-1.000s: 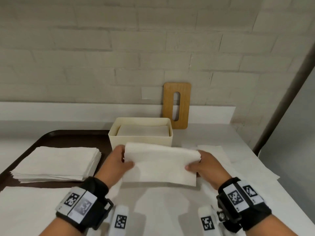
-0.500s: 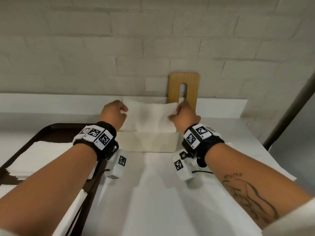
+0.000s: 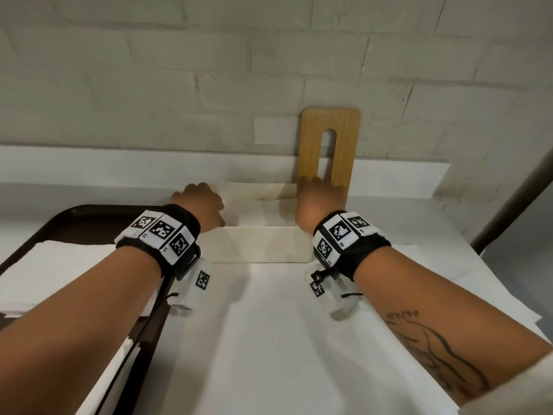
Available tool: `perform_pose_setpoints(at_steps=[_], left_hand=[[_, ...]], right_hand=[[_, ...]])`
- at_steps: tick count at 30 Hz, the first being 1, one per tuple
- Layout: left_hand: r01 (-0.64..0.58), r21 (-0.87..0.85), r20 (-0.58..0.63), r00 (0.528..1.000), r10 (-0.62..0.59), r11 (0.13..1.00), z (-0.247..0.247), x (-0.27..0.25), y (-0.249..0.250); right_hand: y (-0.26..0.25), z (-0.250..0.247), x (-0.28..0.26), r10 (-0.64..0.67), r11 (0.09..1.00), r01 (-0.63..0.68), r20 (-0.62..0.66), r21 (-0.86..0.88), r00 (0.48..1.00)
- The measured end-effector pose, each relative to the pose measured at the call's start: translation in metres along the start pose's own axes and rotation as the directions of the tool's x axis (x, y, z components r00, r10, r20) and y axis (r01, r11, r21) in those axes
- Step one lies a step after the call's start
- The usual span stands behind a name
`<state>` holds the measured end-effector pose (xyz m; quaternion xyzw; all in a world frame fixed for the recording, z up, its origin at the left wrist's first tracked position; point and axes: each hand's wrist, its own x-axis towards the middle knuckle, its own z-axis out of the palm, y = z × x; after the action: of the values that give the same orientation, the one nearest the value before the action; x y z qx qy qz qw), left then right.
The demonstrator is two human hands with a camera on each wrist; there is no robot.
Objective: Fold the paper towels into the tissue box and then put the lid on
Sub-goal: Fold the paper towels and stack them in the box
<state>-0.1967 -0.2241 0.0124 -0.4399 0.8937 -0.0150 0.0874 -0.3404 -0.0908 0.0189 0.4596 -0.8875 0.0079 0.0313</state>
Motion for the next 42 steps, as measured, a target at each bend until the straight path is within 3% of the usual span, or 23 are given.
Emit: perform_pose_setpoints(at_steps=[3,5,7,9,11,14,16,21,24,27,30,32,34,35,39,42], left_hand=[[-0.081,0.146,-0.170,0.980,0.105,0.986,-0.002,-0.002,0.003],[-0.167,0.041,-0.267,0.948,0.172,0.985,-0.004,-0.003,0.011],[-0.215,-0.131,-0.205,0.961,0.186,0.968,-0.001,-0.001,0.025],[-0.211,-0.248,-0.055,0.977,0.204,0.945,0.006,0.003,0.036],[-0.219,-0.272,0.049,0.969,0.241,0.937,0.015,0.004,0.039],[-0.177,-0.202,0.153,0.966,0.210,0.963,0.018,0.007,0.035],[-0.147,-0.169,0.183,0.967,0.177,0.975,0.017,0.008,0.034],[-0.141,-0.176,0.196,0.965,0.175,0.974,0.019,0.015,0.033],[-0.069,-0.235,0.191,0.975,0.116,0.969,0.020,0.018,0.034],[-0.045,-0.233,0.123,0.990,0.076,0.971,0.018,0.011,0.033],[-0.089,-0.146,-0.091,0.993,0.076,0.985,0.014,-0.003,0.030],[-0.181,-0.214,-0.308,0.945,0.109,0.960,0.008,-0.017,0.035],[-0.303,-0.388,-0.429,0.895,0.120,0.870,-0.005,-0.040,0.054],[-0.350,-0.465,-0.433,0.891,0.136,0.813,-0.010,-0.053,0.067],[-0.389,-0.612,-0.224,0.920,0.321,0.689,-0.007,-0.098,0.122],[-0.371,-0.593,-0.045,0.901,0.431,0.715,0.017,-0.114,0.153]], right_hand=[[-0.007,-0.003,-0.005,-0.070,0.996,0.064,-0.089,-0.069,0.994],[-0.016,-0.004,-0.003,-0.154,0.988,0.152,-0.112,-0.031,0.982],[-0.029,0.003,0.006,-0.218,0.967,0.219,-0.020,0.129,0.976],[-0.041,0.011,0.016,-0.239,0.940,0.183,0.171,0.289,0.956],[-0.048,0.015,0.025,-0.234,0.945,0.138,0.315,0.298,0.920],[-0.042,0.021,0.038,-0.231,0.968,0.168,0.404,0.186,0.885],[-0.034,0.037,0.056,-0.237,0.971,0.201,0.395,0.132,0.888],[-0.018,0.011,0.018,-0.188,0.969,0.236,0.393,-0.076,0.900],[-0.005,0.003,0.000,-0.246,0.957,0.281,0.322,-0.066,0.914],[-0.009,0.003,-0.002,-0.228,0.972,0.201,0.272,0.123,0.935],[0.003,-0.011,-0.033,-0.228,0.830,0.234,-0.076,0.507,0.971],[0.033,-0.016,-0.062,-0.168,0.749,0.251,-0.191,0.613,0.967],[0.075,-0.014,-0.083,-0.051,0.769,0.141,-0.160,0.624,0.986],[0.099,-0.011,-0.090,0.037,0.791,0.046,-0.122,0.610,0.992],[0.174,0.006,-0.123,0.358,0.771,-0.298,0.003,0.563,0.934],[0.196,0.020,-0.152,0.401,0.789,-0.424,0.150,0.444,0.904]])
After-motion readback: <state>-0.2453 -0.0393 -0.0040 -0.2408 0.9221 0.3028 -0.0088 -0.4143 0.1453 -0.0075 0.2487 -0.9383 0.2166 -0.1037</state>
